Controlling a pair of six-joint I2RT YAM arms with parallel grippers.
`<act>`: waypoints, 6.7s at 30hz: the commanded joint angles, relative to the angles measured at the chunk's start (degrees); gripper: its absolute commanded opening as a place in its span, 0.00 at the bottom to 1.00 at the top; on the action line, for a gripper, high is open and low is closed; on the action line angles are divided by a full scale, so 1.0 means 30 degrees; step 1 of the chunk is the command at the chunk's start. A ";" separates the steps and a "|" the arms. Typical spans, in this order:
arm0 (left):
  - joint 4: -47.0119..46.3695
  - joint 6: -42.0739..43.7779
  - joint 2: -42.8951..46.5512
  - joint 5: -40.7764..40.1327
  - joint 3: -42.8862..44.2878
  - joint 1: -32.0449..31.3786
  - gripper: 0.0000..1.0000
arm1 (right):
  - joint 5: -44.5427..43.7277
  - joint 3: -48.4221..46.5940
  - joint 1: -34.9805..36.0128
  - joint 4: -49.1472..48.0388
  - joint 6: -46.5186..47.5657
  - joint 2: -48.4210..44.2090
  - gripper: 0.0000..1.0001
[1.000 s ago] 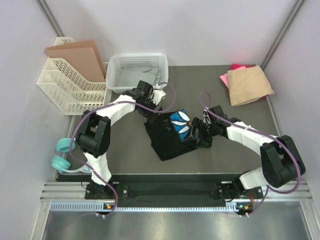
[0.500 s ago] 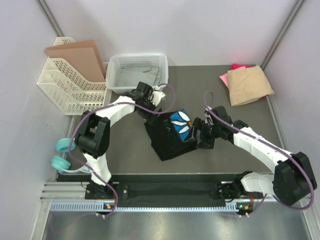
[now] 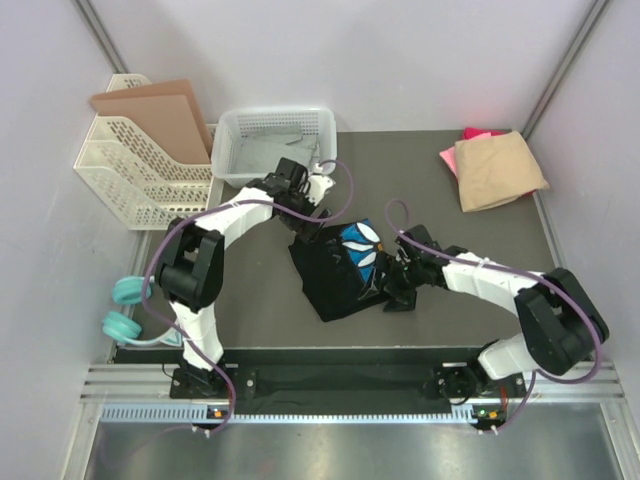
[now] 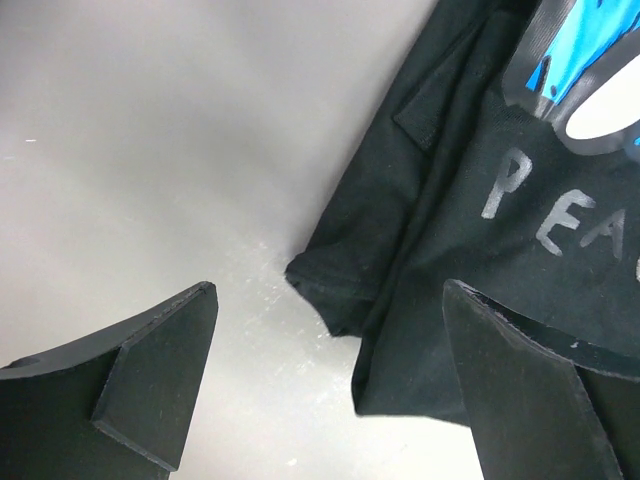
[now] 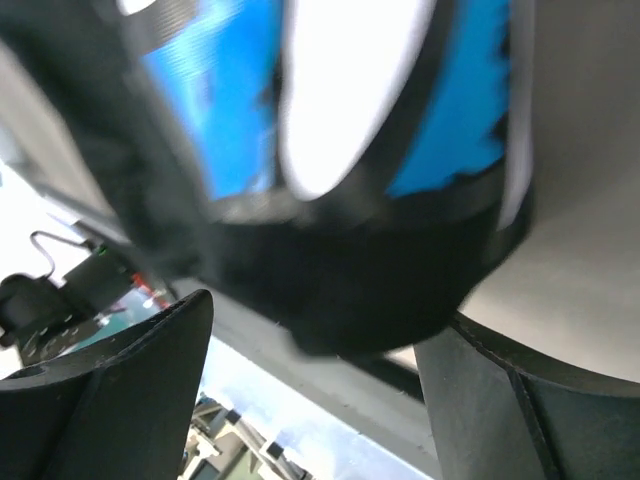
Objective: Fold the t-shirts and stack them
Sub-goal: Put the neatly folded tshirt into the corner of the board with the right arm
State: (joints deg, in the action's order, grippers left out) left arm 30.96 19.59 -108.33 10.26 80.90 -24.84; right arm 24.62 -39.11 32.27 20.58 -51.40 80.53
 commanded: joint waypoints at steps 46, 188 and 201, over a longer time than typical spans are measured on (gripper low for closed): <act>0.2130 -0.1257 0.0955 0.5833 -0.3385 -0.4696 0.99 | 0.1928 -2.3896 -0.6395 0.7289 0.7083 1.9469 0.66; 0.4417 0.0469 1.3140 0.2588 -0.7396 0.4999 0.99 | 1.2242 -2.8037 -1.2453 -0.4017 -0.2936 1.4788 0.00; 0.4211 0.0207 1.3465 0.2614 -0.8774 0.5028 0.99 | 1.3385 -2.6895 -1.7347 -1.2063 -0.9519 1.3439 0.00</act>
State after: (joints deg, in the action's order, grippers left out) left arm 45.93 21.06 -69.76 17.06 55.66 -10.15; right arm 60.97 -119.55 -19.62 0.03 -69.73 128.07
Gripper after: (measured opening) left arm 0.990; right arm 0.428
